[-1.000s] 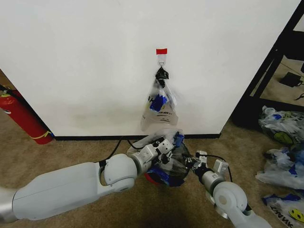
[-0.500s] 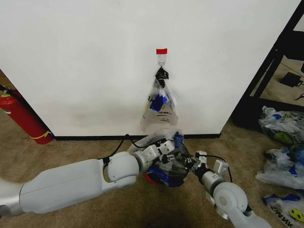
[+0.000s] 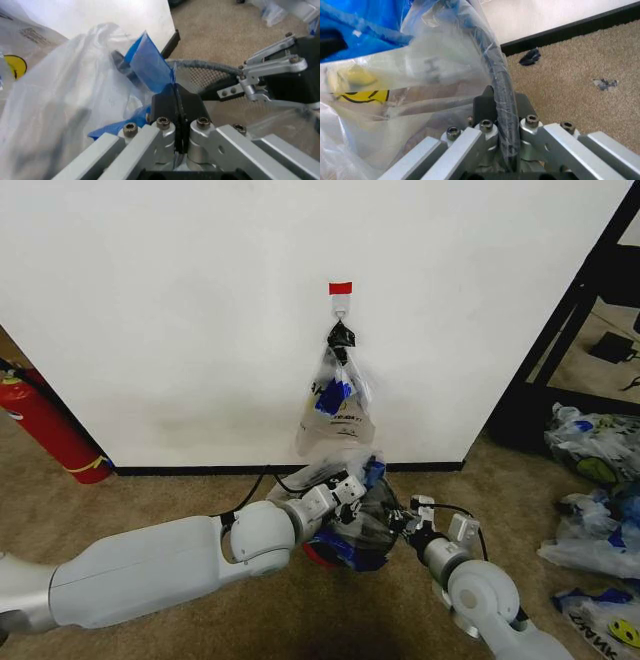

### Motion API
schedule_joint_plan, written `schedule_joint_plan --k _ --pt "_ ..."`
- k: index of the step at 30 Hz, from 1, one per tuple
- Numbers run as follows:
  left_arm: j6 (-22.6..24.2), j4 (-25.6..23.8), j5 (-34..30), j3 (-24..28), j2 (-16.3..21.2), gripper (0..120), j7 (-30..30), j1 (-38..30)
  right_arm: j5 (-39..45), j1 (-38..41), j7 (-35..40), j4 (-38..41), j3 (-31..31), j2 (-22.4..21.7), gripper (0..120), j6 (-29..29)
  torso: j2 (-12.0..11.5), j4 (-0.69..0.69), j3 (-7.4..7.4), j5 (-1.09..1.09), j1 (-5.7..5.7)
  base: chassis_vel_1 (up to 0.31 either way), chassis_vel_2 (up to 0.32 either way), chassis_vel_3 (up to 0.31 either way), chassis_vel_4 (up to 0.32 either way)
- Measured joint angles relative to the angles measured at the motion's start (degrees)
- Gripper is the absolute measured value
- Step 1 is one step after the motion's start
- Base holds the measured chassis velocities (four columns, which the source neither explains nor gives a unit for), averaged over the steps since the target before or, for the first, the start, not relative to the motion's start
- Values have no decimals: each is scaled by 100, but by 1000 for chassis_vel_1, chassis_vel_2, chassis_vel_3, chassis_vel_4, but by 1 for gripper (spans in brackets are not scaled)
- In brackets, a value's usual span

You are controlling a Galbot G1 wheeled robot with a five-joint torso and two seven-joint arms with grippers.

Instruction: Pick up the garbage bag from the wall and place it over the trash bin.

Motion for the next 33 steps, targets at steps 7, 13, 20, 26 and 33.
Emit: schedule_joint_plan --k 7,13,20,26,33 --pt "125 -15 -725 -233 -123 0 -281 -238 18 -76 -55 73 56 -73 0 -8 0 0 0 0 0 0 0 0 0" --pt "264 211 -1086 -332 -190 0 -395 -562 -95 -174 -238 176 54 -131 0 73 0 0 0 1 0 0 0 0 0" --pt "257 867 -1023 -432 -272 0 -484 -569 -680 -356 -693 310 12 -197 0 412 0 0 0 0 1 0 0 0 0" --pt "326 924 -1176 -737 -5 0 -469 -544 -727 -324 -768 264 -20 -278 0 591 0 0 0 1 1 0 0 0 0" --pt "388 983 -1382 -1368 340 0 -340 86 -339 -368 -915 381 217 -294 0 740 0 0 0 -1 1 0 0 0 0"
